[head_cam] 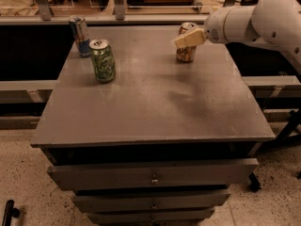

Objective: Move orange can near green can

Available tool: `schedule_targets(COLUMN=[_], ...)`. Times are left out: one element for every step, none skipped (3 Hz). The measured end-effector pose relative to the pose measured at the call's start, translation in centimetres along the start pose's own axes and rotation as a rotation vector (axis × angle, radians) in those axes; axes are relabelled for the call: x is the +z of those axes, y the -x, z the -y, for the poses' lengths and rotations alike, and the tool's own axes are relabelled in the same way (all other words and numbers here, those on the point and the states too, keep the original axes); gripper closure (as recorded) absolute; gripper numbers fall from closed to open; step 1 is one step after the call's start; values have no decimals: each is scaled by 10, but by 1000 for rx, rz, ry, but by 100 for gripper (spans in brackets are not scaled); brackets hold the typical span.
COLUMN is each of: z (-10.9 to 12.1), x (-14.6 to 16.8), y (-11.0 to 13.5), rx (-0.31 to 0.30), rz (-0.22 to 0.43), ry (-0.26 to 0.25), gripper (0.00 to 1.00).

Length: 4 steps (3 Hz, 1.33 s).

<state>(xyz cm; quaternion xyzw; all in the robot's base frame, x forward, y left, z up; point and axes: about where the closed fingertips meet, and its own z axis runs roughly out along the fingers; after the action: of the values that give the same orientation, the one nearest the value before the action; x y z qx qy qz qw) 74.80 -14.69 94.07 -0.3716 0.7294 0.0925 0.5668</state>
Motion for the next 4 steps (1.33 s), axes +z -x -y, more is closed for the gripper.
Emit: schedule_targets(z=[7, 11, 13, 13], x=[12, 15, 16, 14], y=[-7, -11, -12, -11], rx=[62, 96, 130, 135], rz=[14, 24, 24, 5], ry=[-23, -32, -29, -20], gripper=[0, 0, 17, 41])
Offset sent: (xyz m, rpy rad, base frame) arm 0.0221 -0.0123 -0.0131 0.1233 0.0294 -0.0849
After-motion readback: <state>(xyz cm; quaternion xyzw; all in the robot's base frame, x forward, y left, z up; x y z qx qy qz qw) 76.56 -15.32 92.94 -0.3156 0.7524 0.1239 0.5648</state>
